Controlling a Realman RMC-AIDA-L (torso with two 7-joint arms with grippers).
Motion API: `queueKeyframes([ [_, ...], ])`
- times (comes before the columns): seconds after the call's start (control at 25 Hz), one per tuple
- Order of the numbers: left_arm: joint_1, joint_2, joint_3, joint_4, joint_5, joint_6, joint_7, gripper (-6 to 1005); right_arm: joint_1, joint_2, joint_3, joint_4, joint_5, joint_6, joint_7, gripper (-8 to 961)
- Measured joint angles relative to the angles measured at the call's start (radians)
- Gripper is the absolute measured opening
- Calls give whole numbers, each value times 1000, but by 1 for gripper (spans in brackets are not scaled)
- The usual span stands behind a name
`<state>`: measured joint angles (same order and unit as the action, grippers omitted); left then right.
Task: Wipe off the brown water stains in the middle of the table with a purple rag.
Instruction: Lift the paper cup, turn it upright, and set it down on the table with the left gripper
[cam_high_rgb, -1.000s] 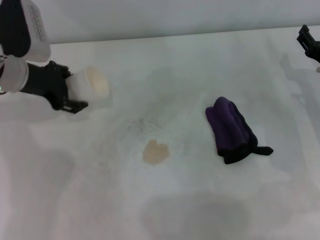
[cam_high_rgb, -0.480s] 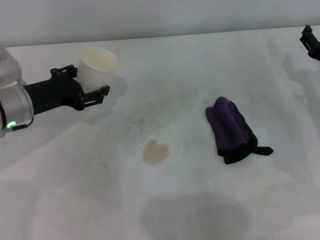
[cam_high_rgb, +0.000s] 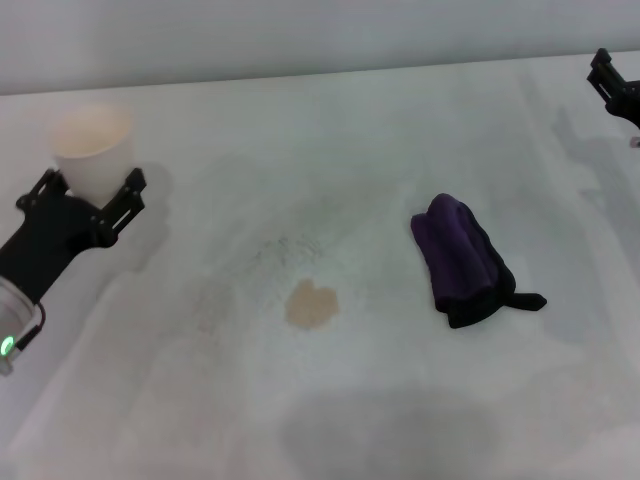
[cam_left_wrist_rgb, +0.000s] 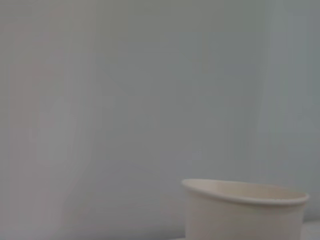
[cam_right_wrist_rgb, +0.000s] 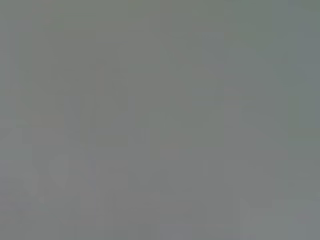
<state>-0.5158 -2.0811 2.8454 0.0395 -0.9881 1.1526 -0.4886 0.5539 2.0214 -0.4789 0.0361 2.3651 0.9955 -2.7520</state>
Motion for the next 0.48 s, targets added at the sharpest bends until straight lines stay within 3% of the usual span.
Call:
queueKeyframes([
  [0.2, 60, -7, -2, 122, -167, -46, 69, 751, 6, 2, -12, 0, 0, 0, 0, 856],
  [0.48, 52, -8, -1, 146, -250, -206, 70, 750, 6, 4, -15, 5, -1, 0, 0, 857],
])
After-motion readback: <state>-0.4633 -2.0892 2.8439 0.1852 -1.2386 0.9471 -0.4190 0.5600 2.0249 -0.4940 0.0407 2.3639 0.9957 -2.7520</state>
